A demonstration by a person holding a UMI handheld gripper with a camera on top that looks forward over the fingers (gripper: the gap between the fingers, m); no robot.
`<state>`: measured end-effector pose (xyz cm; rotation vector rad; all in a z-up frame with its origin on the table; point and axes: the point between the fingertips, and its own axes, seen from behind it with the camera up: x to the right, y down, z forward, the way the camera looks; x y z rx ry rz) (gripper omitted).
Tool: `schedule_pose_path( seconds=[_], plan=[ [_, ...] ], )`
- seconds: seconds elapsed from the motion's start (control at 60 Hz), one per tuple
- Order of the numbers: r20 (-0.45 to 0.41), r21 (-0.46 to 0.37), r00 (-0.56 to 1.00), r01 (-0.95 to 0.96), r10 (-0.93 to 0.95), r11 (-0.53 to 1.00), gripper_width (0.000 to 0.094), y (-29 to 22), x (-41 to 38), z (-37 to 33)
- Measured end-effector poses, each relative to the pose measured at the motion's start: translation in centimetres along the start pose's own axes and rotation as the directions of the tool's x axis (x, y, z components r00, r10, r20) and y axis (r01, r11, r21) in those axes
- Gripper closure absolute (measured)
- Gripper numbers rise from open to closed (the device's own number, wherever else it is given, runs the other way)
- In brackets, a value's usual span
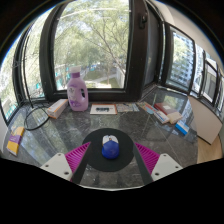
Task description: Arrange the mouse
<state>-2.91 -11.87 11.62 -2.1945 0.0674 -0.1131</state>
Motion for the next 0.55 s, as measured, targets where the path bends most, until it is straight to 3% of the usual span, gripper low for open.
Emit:
schedule_pose_path(
  seconds=[0.267, 0.55],
  plan=[
    [0.019, 0.036, 1.0, 0.015, -0.016, 0.999, 0.0084, 0.6, -1.1, -9.5],
    [0.027, 0.06, 0.999, 0.044, -0.045, 0.997, 0.0085, 2.1, -1.8, -15.1]
  ],
)
